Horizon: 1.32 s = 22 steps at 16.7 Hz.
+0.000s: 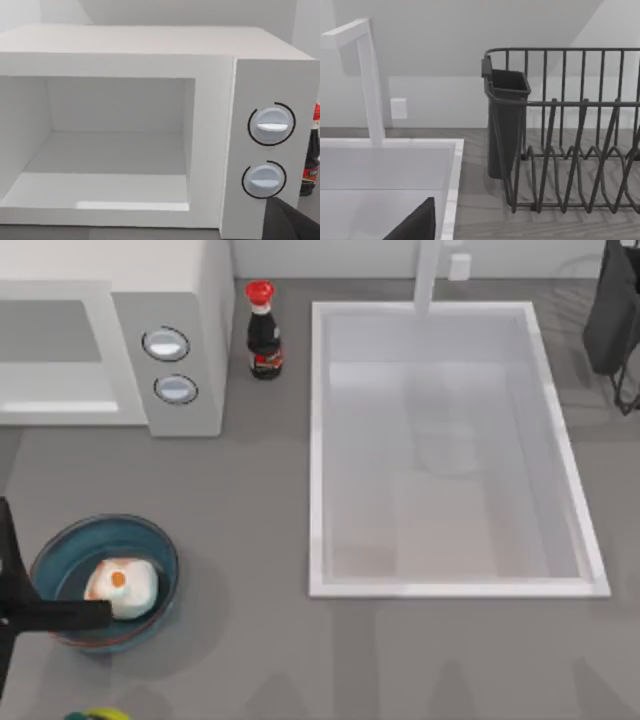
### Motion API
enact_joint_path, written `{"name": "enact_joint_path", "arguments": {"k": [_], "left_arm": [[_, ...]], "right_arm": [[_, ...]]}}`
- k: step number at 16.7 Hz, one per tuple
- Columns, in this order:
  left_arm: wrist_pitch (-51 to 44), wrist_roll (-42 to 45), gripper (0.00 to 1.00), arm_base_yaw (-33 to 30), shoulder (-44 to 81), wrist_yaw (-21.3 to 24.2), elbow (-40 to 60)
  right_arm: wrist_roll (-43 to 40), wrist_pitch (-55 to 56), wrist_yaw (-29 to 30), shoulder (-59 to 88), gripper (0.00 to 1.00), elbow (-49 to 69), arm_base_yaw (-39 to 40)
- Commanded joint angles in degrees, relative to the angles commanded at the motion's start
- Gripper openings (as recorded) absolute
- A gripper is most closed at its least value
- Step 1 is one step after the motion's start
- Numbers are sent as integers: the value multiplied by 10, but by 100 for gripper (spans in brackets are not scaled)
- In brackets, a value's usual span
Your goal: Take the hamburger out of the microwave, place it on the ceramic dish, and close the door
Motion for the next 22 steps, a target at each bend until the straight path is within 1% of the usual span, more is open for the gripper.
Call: {"name": "enact_joint_path", "arguments": {"k": [3,5,10,12,14,16,19,22], "left_arm": [[59,2,0,-25,80,-24,17],[84,3,0,-33,108,-33,24],[88,3,0,-32,111,-33,23],[78,13,0,-16,124,-19,36],[53,35,0,22,155,11,66],[17,67,0,79,200,56,111],[-55,130,0,193,290,146,199],[-143,204,0,330,397,254,305]], "right_arm": [[0,0,0,0,100,0,0],[0,0,0,0,100,0,0],[0,0,0,0,100,0,0],[0,0,0,0,100,0,0],[0,0,0,0,100,0,0],[0,0,0,0,100,0,0],[0,0,0,0,100,0,0],[0,0,0,0,100,0,0]]}}
